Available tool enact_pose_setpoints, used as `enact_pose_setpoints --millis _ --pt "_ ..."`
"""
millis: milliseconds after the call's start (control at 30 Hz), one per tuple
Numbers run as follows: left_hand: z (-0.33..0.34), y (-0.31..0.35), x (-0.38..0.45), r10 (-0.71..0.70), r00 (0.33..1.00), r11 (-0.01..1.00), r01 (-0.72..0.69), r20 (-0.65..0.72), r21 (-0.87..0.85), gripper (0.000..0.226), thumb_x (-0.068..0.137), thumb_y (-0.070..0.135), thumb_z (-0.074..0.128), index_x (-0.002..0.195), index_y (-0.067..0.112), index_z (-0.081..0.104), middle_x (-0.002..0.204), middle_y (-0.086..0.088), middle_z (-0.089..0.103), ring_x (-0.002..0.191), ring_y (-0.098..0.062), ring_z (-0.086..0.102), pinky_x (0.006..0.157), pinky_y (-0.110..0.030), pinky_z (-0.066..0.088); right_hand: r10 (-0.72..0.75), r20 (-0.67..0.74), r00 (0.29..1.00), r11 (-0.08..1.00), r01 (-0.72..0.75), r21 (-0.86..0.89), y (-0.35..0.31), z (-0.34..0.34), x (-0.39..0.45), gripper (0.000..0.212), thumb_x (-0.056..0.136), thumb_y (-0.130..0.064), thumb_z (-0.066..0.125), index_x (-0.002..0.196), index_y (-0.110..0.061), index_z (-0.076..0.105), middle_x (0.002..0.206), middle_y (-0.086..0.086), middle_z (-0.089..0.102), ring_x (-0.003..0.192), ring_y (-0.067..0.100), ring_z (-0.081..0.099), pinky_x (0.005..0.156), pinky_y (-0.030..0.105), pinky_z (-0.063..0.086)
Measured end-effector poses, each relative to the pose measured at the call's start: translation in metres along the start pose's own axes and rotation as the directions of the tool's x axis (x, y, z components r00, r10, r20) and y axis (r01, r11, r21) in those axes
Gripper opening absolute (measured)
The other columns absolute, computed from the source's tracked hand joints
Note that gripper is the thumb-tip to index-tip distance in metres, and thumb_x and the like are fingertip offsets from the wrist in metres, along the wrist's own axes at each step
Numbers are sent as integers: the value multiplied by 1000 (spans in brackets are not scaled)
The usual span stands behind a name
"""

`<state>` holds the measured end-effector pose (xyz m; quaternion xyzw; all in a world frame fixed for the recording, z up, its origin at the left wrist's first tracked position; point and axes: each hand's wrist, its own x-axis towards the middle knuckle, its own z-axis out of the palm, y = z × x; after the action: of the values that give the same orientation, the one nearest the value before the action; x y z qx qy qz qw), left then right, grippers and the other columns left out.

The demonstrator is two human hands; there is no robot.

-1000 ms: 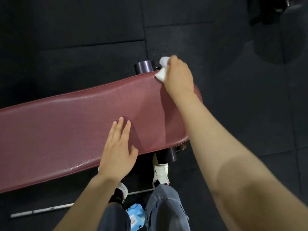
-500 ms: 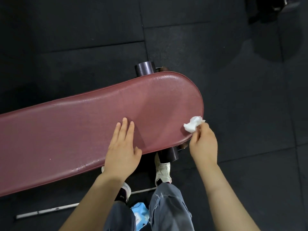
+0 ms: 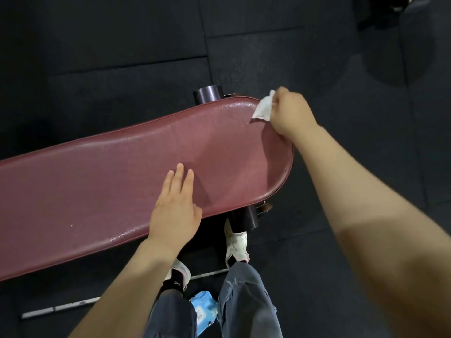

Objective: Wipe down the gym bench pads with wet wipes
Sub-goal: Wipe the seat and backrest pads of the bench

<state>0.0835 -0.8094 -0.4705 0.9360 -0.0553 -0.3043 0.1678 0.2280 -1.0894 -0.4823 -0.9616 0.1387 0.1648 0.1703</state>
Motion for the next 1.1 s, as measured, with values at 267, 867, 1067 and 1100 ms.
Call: enact_pose_setpoints --millis 267,867,1067,1100 --pt "-10 -2 0 2 996 1000 -2 91 4 77 92 19 52 159 16 13 167 -2 -1 153 -23 -1 118 -40 27 294 10 956 937 -290 194 36 31 -127 24 92 -5 43 114 -2 53 101 23 65 90 41 60 67 34 38" --pt "-100 71 -103 50 977 988 -18 207 -153 59 99 24 49 154 17 30 164 -1 20 151 -18 17 120 -31 15 46 322 946 882 -190 432 -36 -73 -226 9 96 -18 49 93 -19 57 75 -5 57 66 12 50 57 23 40" --pt "-150 94 -143 -109 989 851 143 97 -506 42 100 29 51 142 28 47 148 7 46 136 -17 44 111 -31 33 -188 245 951 861 39 507 -77 -139 -255 9 98 -24 53 90 -28 56 78 -9 61 66 6 53 62 20 44" --pt "-156 96 -150 -136 987 799 158 82 -580 40 100 29 51 140 29 50 145 8 49 134 -16 46 110 -31 35 -226 234 946 846 72 528 -85 -147 -262 11 98 -24 54 89 -30 56 81 -9 63 69 5 54 65 19 45"
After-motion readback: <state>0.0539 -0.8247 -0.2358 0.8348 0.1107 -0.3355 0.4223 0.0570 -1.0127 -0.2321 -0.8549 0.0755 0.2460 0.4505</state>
